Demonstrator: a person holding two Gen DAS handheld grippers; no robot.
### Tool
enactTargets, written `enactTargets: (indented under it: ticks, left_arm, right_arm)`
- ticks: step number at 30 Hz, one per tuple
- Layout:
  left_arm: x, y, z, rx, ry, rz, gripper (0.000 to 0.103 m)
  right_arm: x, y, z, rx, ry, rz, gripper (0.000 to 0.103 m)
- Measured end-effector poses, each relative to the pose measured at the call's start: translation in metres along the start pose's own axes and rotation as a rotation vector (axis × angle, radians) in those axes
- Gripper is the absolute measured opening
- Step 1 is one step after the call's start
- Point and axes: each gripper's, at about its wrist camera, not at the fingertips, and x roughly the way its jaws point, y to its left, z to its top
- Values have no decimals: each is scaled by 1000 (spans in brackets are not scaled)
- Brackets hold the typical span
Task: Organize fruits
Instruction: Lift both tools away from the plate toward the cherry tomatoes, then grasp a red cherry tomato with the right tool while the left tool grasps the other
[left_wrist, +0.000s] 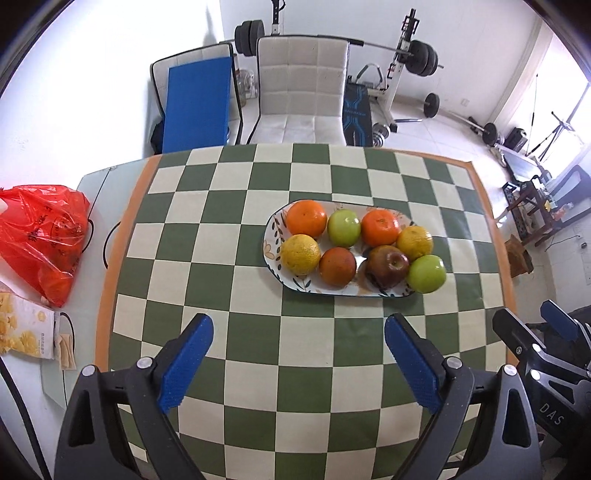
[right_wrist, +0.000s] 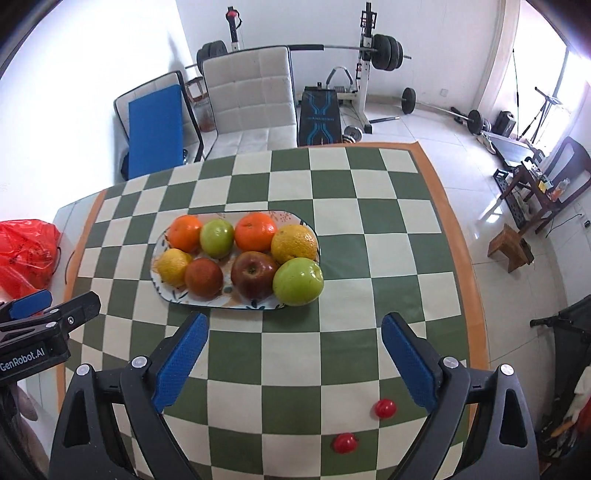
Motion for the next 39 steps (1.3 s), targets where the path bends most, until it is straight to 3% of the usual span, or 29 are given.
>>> enactTargets:
  ticks: [13,23,32,36,39]
  left_arm:
    - [-77,-7,-27,31,-125,-48,95]
    - [-93,-11,-37,40,-159,-37,95]
    - [-76,-17,-33,58,-100,4,98]
    - [-37,-30,-32,126,-31,102,103]
    - [2,-41,-36,164,61,143,103]
  right_arm:
    - [-103,4,-25,8,-120,-2,97]
    - [-145,2,-36,24,-163,5,97]
    - [-139,-3,-35,60,-151,59,97]
    - [-105,-33,-38,150,-69,107,97]
    - [-64,-67,-54,225,22,83,97]
